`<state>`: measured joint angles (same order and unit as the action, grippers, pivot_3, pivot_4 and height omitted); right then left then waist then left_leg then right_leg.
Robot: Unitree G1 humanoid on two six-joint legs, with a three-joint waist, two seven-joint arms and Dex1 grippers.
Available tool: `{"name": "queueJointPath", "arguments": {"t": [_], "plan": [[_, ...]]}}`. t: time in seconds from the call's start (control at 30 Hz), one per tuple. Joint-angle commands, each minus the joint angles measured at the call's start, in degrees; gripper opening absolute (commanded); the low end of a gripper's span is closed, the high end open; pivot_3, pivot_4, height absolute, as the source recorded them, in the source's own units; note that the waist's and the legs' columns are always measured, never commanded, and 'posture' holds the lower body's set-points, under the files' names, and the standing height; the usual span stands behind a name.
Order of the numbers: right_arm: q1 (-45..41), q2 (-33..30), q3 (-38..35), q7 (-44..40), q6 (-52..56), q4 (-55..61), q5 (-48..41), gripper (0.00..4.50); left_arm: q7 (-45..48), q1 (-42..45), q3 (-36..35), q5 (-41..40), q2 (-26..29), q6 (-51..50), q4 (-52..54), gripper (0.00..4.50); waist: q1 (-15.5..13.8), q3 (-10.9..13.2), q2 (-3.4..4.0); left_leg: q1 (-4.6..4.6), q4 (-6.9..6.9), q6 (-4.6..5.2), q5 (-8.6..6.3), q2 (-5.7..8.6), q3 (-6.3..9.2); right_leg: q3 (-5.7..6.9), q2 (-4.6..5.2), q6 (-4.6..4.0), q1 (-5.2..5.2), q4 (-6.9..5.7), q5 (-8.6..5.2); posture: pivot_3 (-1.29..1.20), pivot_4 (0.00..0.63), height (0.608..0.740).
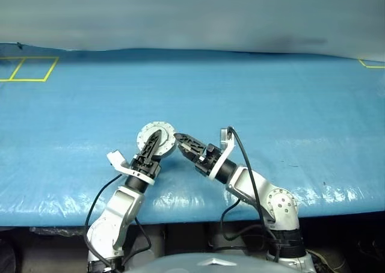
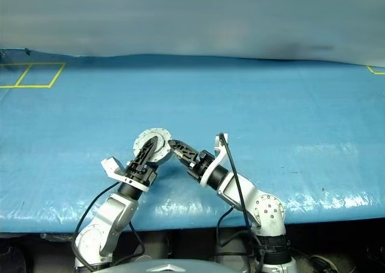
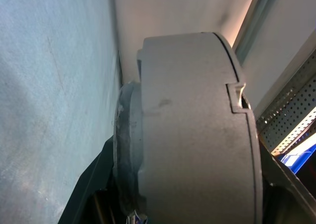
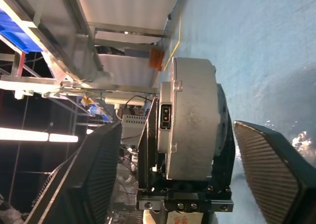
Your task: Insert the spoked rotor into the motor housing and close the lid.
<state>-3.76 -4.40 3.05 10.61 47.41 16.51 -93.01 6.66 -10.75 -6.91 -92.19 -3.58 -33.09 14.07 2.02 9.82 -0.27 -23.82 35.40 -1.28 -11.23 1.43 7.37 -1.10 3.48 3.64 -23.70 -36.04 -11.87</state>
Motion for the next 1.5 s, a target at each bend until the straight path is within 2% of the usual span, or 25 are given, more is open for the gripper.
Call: {"name": "queueJointPath", "arguments": {"t": [0.03, 0.2, 0.43, 0.57, 0.73, 0.93, 1.1, 1.23, 1.27, 1.37, 1.4, 1.5], "plan": [[-0.5, -4.2, 0.8, -6.3, -0.8, 4.7, 9.1, 4.50, -1.1, 2.0, -0.1, 0.0, -2.0, 1.2, 3.0, 2.45, -0.1, 0.0, 0.00, -0.01, 0.01, 0.00, 0.00, 0.00, 0.00, 0.00, 0.00, 0.00, 0.00, 0.00, 0.00, 0.00, 0.150, 0.740], [1.7, -13.1, 8.2, -16.9, -3.9, 9.9, 28.4, 4.50, -3.0, 6.8, -1.9, 2.2, 0.0, 2.3, 1.0, 2.45, -0.6, 0.0, 0.00, -0.01, 0.08, 0.00, 0.00, 0.02, 0.00, 0.02, -0.01, 0.01, 0.02, 0.00, 0.01, 0.00, 0.150, 0.740], [7.4, -14.5, 12.3, -21.5, -13.5, 10.4, 48.4, 4.50, -3.7, 19.9, -7.1, 8.1, 3.0, 4.2, -11.0, 2.45, -0.8, 0.0, -0.07, 0.00, 0.22, 0.00, 0.00, 0.04, 0.01, 0.02, -0.03, 0.09, 0.11, -0.01, 0.05, 0.00, 0.150, 0.740], [9.4, -13.0, 14.6, -21.2, -19.7, 8.7, 59.0, 4.50, -1.8, 30.6, -9.6, 15.0, 5.2, 6.7, -23.0, 2.45, -1.0, 0.0, -0.11, 0.00, 0.28, 0.00, 0.00, 0.04, 0.01, 0.01, -0.07, 0.13, 0.13, -0.03, 0.08, 0.00, 0.150, 0.740], [11.7, -10.1, 14.9, -20.1, -23.8, 7.6, 66.7, 4.50, 0.9, 44.2, -14.0, 21.9, 7.9, 10.1, -40.3, 2.45, -1.2, 0.1, -0.33, -0.02, 0.28, 0.00, 0.01, 0.06, 0.03, 0.00, -0.07, 0.20, 0.14, -0.01, 0.13, 0.00, 0.150, 0.740], [13.4, -9.9, 16.6, -22.1, -32.4, 6.2, 76.2, 4.50, 5.1, 58.6, -18.5, 29.9, 12.0, 14.5, -61.7, 2.45, -0.7, 0.2, -0.47, -0.04, 0.26, 0.00, 0.00, 0.08, 0.02, 0.00, -0.08, 0.62, 0.11, 0.03, 0.37, 0.00, 0.150, 0.740], [14.3, -7.8, 15.6, -22.3, -33.9, 5.1, 78.2, 4.50, 5.8, 65.4, -20.5, 36.9, 14.2, 18.2, -75.2, 2.45, -0.5, 0.2, -0.51, -0.03, 0.23, 0.00, 0.00, 0.08, 0.03, 0.00, -0.07, 0.64, 0.11, 0.03, 0.38, 0.00, 0.150, 0.740], [15.2, -6.9, 15.3, -22.1, -32.7, 5.1, 79.3, 4.50, 6.1, 66.5, -21.2, 41.2, 14.5, 18.5, -79.4, 2.45, -0.4, 0.2, -0.51, -0.03, 0.20, 0.00, 0.00, 0.08, 0.03, -0.01, -0.07, 0.65, 0.10, 0.03, 0.39, 0.00, 0.150, 0.740], [15.5, -6.6, 15.1, -22.1, -32.5, 5.1, 79.3, 4.50, 6.4, 66.3, -21.5, 41.9, 14.5, 18.2, -79.4, 3.18, -0.4, 0.2, -0.51, -0.01, 0.20, 0.00, 0.00, 0.08, 0.05, 0.00, -0.07, 0.65, 0.12, 0.02, 0.39, 0.00, 0.150, 0.740], [15.9, -6.0, 14.9, -22.3, -32.1, 5.1, 79.5, 4.50, 6.4, 64.9, -22.4, 43.4, 14.5, 16.8, -78.6, 4.17, -0.3, 0.2, -0.50, 0.08, 0.21, -0.01, 0.01, 0.07, 0.05, -0.01, -0.06, 0.66, 0.20, -0.01, 0.39, 0.00, 0.150, 0.740], [15.9, -5.8, 15.0, -22.5, -31.8, 5.1, 79.6, 4.50, 6.2, 63.9, -22.5, 44.0, 14.5, 16.2, -77.9, 4.41, -0.2, 0.2, -0.50, 0.15, 0.22, -0.02, 0.01, 0.07, 0.03, -0.02, -0.06, 0.66, 0.26, -0.03, 0.40, 0.00, 0.150, 0.740], [15.1, -5.7, 15.1, -23.3, -30.9, 4.8, 79.6, 4.50, 4.8, 59.4, -23.3, 44.3, 14.3, 13.4, -73.2, 4.49, 0.4, 0.2, -0.44, 0.28, 0.23, -0.04, 0.03, 0.05, 0.01, -0.04, -0.05, 0.65, 0.32, -0.11, 0.41, 0.00, 0.150, 0.740]]}}
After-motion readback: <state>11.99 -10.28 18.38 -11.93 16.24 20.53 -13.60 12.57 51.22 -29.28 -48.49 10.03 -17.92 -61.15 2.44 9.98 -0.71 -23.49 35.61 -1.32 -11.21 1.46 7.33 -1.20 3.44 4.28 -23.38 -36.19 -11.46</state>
